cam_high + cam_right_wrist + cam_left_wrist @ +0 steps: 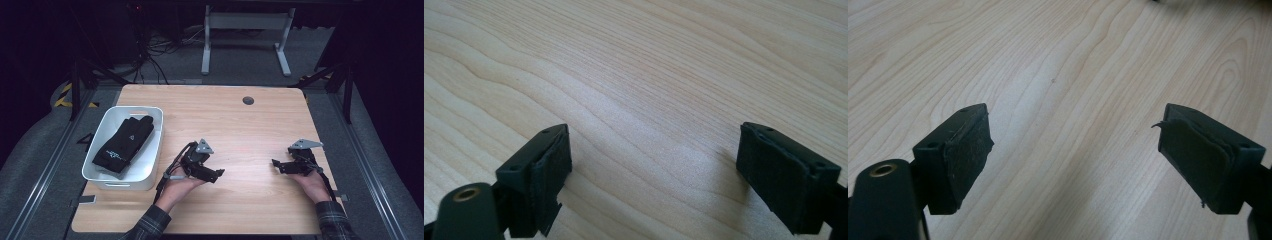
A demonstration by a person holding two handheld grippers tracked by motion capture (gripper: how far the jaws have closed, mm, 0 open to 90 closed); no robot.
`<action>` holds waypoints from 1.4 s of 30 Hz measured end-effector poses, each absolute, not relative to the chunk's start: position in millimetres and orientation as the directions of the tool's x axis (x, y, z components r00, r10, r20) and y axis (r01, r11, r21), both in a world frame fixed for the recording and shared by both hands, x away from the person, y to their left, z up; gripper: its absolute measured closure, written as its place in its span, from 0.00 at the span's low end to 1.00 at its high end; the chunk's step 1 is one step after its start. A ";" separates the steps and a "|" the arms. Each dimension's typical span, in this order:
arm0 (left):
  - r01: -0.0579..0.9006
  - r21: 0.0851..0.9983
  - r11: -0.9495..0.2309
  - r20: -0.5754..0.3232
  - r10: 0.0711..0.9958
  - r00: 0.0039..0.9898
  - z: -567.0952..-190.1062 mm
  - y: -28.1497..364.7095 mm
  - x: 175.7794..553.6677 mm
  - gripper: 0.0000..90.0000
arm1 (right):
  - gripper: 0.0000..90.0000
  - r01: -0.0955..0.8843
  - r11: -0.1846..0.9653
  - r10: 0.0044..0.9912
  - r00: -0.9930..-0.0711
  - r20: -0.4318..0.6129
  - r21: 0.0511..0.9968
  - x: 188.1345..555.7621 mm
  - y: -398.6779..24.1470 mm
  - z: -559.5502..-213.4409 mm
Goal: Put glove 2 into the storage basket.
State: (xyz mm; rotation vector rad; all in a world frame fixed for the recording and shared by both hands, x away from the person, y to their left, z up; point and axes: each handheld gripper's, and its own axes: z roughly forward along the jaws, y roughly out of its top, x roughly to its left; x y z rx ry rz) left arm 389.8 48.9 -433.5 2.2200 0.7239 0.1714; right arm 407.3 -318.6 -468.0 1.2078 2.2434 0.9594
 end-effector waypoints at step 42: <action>0.391 0.706 -0.591 -0.015 0.540 0.842 -475.2 31.5 384.3 0.11 | 0.17 0.552 0.392 0.837 -0.547 -0.035 0.736 407.0 -318.1 -468.2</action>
